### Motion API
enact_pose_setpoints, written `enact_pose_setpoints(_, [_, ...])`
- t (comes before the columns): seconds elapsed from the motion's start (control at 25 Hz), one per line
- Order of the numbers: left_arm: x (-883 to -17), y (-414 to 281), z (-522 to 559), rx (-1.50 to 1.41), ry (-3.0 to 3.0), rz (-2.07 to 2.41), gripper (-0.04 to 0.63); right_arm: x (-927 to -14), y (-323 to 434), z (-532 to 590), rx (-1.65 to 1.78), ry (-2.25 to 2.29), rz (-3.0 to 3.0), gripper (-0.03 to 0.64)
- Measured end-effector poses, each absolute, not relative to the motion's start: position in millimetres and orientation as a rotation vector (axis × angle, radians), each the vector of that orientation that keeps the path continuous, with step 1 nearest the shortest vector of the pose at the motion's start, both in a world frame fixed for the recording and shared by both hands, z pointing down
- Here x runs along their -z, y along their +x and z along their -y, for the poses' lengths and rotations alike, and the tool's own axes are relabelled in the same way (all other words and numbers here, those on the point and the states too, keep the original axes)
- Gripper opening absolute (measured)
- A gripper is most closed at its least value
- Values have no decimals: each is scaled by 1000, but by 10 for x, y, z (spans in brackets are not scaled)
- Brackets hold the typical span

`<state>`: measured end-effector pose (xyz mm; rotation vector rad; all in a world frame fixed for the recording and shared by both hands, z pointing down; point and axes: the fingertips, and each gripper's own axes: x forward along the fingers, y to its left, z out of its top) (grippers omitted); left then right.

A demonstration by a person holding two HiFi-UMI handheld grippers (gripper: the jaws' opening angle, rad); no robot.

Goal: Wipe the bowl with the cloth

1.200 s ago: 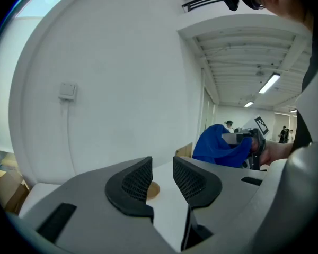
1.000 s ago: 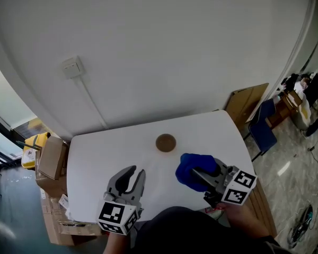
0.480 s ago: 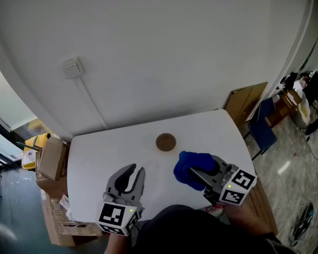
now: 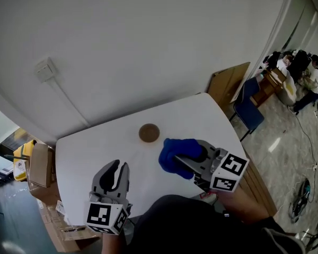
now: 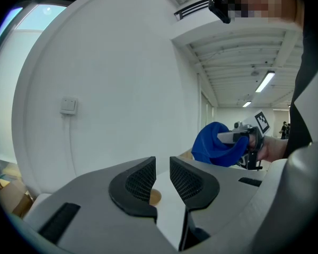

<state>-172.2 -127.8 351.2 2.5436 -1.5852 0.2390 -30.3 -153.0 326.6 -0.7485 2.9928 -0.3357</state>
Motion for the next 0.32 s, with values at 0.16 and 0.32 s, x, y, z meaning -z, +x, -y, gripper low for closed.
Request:
enact_pose_setpoints(0.16, [-3555, -1690, 1270, -246, 2542, 1560, 89, -3259, -281, 1513, 340, -761, -2992, 80])
enact_pose_setpoints(0.32, [-3566, -1680, 1289, -251, 2537, 1552, 89, -3293, -307, 1499, 353, -754, -2996, 80])
